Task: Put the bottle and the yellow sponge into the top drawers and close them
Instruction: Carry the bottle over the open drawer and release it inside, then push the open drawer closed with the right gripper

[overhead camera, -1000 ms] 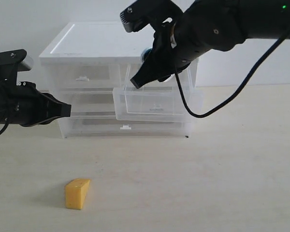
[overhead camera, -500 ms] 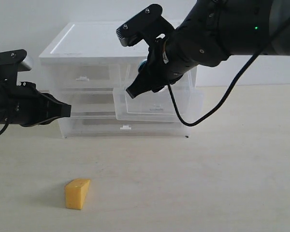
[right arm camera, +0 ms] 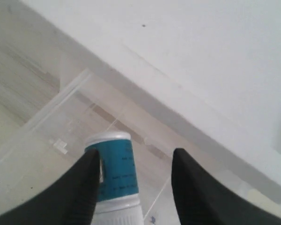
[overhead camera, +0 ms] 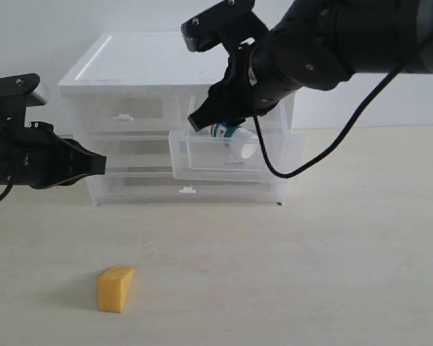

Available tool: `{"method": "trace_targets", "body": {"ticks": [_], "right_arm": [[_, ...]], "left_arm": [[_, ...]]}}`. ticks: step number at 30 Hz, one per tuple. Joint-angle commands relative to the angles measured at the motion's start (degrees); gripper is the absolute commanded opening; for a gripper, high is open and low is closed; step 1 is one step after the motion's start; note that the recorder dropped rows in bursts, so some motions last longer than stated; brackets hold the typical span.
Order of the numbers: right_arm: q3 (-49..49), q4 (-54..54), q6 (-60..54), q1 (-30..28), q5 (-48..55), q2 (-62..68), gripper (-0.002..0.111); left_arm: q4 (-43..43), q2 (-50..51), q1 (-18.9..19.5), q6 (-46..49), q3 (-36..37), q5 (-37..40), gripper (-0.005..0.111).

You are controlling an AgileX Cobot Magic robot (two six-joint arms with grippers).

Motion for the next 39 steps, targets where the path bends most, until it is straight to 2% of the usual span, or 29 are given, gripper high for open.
{"method": "trace_targets", "body": {"ticks": [1,6,16,19,24,31,39], "right_arm": [[-0.89,3.71,1.84,-0.32,4.81,-5.65,0.043],[-0.89,12.45,6.11,-0.32,12.99,-10.22,0.043],[-0.28,22.18,4.93,0.0,28.44,-13.35,0.043],[2.28,26.31,3.89,1.86,27.23,-13.35,0.043],[7.47,26.36,4.59,5.42,21.45,-13.25,0.043],[10.84,20.07,11.75,5.41,16.86,-11.79,0.043],[12.81,18.91,11.89,5.41,9.7,-9.2,0.043]], "left_arm": [[-0.32,-0.67,0.04,0.39,0.15,0.36,0.004],[-0.32,-0.67,0.04,0.39,0.15,0.36,0.004],[-0.32,-0.67,0.04,0.62,0.15,1.07,0.004],[-0.32,-0.67,0.04,0.77,0.15,1.17,0.004],[-0.32,-0.67,0.04,0.77,0.26,1.18,0.004],[-0.32,-0.67,0.04,0.77,0.26,1.64,0.004],[-0.32,-0.67,0.04,0.77,0.26,1.64,0.004]]}}
